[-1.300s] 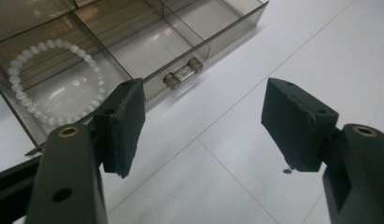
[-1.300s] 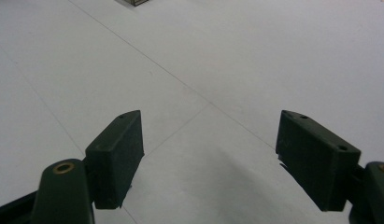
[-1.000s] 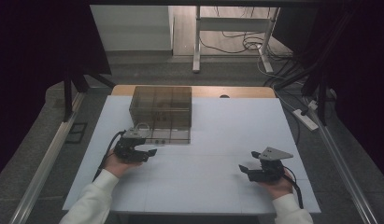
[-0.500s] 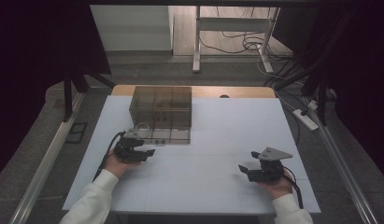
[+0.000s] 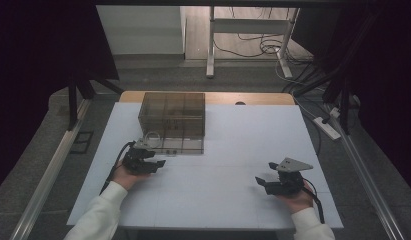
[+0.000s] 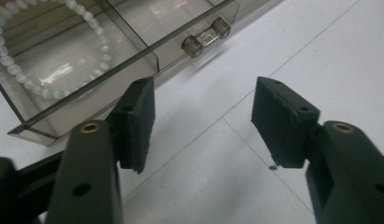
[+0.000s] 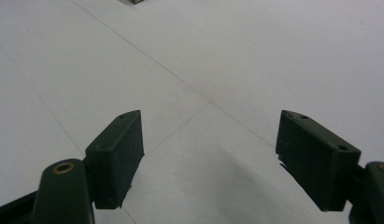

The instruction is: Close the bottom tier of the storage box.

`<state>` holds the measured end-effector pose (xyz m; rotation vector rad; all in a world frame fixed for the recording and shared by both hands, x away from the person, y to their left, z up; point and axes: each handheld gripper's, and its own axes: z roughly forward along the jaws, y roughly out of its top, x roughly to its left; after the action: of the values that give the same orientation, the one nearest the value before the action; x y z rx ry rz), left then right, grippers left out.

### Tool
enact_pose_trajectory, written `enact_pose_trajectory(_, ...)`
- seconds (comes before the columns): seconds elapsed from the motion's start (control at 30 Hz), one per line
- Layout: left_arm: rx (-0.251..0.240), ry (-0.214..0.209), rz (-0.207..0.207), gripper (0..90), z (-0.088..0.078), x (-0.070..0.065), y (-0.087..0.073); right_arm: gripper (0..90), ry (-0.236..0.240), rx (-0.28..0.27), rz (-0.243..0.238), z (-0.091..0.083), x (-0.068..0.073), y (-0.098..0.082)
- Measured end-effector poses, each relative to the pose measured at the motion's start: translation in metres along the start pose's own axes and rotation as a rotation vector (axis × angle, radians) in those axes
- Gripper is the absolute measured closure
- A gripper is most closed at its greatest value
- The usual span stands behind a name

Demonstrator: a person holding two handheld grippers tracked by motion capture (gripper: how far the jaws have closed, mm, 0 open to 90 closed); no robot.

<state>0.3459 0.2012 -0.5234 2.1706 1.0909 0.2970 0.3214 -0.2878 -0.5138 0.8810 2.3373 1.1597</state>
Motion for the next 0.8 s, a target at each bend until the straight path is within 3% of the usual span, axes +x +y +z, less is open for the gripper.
enact_pose_trajectory(0.27,-0.007,0.004,0.006,56.8,0.002,0.001,0.0,23.3,0.001,-0.001,0.002,0.0,0.0,0.0)
enact_pose_trajectory(0.5,-0.008,0.006,0.013,88.8,0.004,0.004,-0.001,23.3,0.001,-0.001,0.001,0.0,0.0,0.0)
enact_pose_trajectory(0.8,-0.006,0.023,0.028,88.8,0.01,0.003,0.001,23.3,-0.001,0.0,0.0,0.0,0.0,0.0)
